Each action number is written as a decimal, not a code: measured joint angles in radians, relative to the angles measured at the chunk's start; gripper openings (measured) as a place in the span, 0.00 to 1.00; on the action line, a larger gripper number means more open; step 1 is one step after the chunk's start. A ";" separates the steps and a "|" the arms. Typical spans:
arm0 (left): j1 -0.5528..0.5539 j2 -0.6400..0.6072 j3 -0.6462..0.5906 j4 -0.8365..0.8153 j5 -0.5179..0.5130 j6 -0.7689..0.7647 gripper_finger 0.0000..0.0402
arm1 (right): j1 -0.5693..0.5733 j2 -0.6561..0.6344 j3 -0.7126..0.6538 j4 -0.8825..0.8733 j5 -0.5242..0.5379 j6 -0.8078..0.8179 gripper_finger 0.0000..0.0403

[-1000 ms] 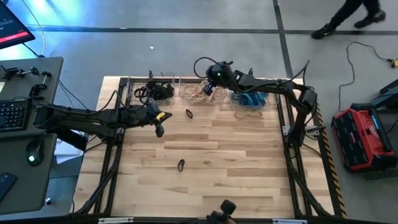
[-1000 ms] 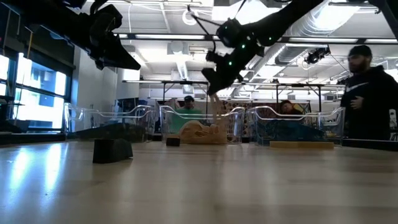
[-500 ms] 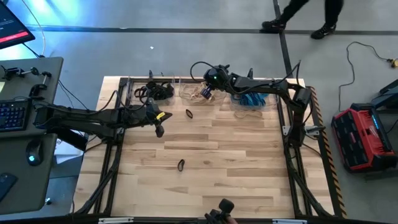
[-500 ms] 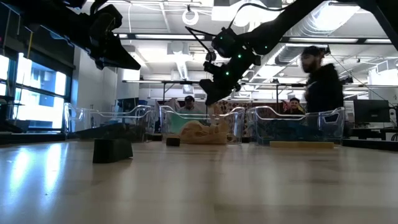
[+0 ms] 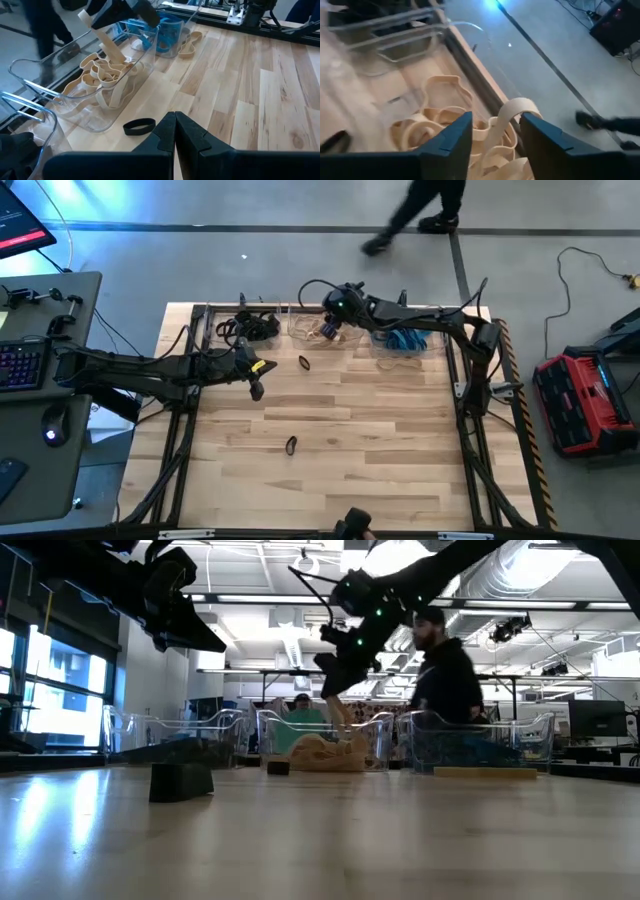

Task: Sort rubber bands into baskets
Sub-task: Put the black rubber band into the left transparent bin

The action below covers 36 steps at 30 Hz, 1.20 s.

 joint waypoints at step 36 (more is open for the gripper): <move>-0.012 0.000 0.001 0.024 0.215 0.060 0.00 | 0.407 -0.006 -0.275 0.334 -0.049 0.288 0.27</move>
